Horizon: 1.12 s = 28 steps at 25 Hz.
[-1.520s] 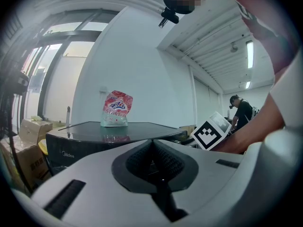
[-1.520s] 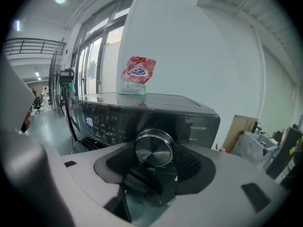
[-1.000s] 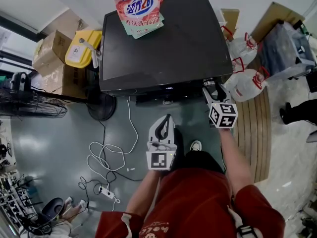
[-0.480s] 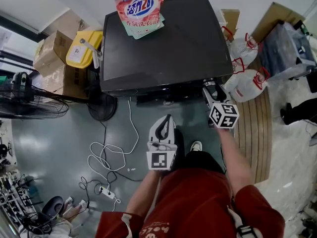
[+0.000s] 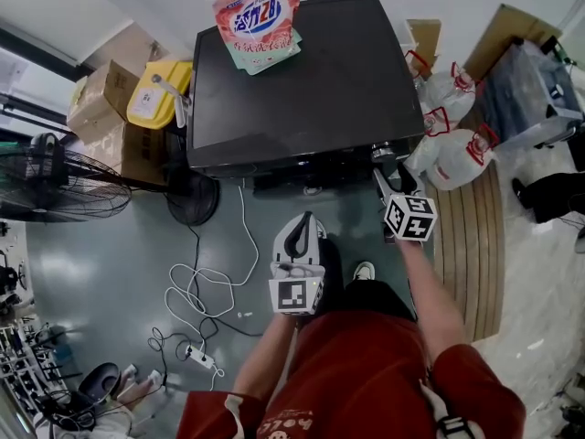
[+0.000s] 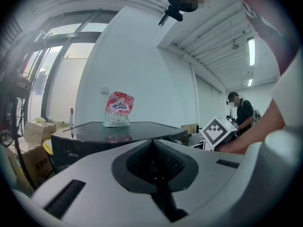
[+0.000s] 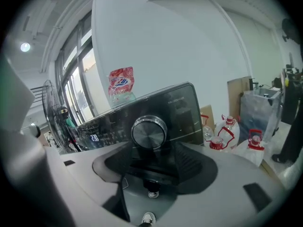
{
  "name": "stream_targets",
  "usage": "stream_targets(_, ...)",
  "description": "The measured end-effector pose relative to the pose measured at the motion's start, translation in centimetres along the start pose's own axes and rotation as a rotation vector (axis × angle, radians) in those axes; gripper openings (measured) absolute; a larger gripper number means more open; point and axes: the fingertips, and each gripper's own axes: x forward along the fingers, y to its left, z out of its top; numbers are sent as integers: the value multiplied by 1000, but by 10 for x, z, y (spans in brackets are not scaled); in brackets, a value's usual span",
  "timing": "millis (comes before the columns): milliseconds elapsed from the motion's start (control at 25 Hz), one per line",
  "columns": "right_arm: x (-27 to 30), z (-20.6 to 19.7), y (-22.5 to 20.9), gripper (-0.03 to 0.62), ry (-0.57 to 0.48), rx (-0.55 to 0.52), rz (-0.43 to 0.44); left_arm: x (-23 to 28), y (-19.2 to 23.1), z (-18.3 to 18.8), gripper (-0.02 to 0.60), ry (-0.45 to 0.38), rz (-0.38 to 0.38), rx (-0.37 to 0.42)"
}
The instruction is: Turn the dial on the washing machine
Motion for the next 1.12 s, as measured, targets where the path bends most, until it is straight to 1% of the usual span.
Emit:
stream_targets(160,-23,-13,-3,287,20,3,9,-12,-3,-5,9,40,29,-6)
stream_targets(440,-78,-31,-4,282,28,-29,38,-43,-23,-3,9,42,60,-9)
stream_targets(560,-101,-33,-2,281,30,-55,48,-56,-31,-1,9,51,89,-8)
stream_targets(680,-123,-28,3,278,20,-91,52,-68,-35,1,9,71,126,-1)
stream_targets(760,-137,-22,9,276,4,-111,56,-76,-37,5,9,77,137,-1)
stream_targets(880,-154,-9,22,270,-25,-150,64,-82,-38,14,9,75,136,16)
stream_targets(1120,-181,11,60,270,-85,-256,79,-89,-28,30,9,51,122,18)
